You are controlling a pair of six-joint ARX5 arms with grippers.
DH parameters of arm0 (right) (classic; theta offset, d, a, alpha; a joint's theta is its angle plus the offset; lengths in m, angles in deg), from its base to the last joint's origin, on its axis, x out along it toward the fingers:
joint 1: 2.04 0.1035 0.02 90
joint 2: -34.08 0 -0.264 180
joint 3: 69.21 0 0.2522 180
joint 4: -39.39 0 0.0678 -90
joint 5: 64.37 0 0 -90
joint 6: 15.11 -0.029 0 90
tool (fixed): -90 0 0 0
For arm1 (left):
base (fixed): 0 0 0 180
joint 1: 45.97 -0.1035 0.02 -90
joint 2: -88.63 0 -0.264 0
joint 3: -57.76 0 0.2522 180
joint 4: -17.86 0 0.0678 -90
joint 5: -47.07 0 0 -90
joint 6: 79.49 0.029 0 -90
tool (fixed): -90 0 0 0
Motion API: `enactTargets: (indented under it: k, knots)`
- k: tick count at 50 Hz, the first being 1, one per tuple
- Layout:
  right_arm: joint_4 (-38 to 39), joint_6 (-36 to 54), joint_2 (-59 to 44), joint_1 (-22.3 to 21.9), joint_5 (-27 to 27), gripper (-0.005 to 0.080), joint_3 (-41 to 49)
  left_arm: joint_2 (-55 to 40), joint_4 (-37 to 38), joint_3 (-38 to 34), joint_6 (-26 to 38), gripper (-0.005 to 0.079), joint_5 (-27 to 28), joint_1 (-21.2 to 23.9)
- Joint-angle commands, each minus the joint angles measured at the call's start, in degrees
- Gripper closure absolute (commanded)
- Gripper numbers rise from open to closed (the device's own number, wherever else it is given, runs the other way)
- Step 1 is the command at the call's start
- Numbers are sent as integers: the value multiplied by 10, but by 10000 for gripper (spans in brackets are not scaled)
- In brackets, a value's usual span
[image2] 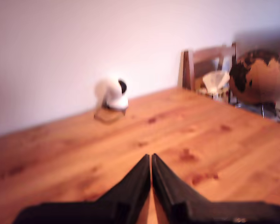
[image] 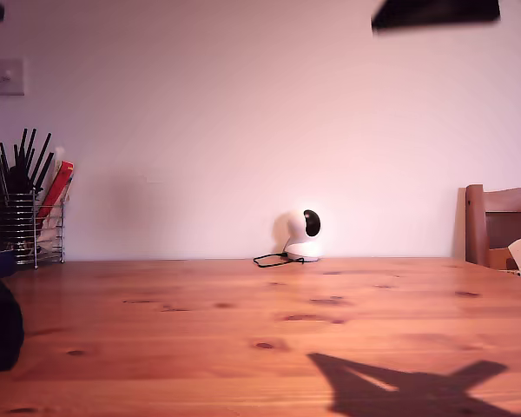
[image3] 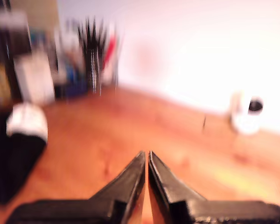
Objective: Fold the shorts in front of you. After folding it, place it to the left side.
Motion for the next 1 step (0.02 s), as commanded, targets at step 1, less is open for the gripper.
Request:
enactTargets:
  k: [1]
  knots:
    - [-19,-2,-1,0,-1,763,3,-5,2,-10,-2,761,1,0]
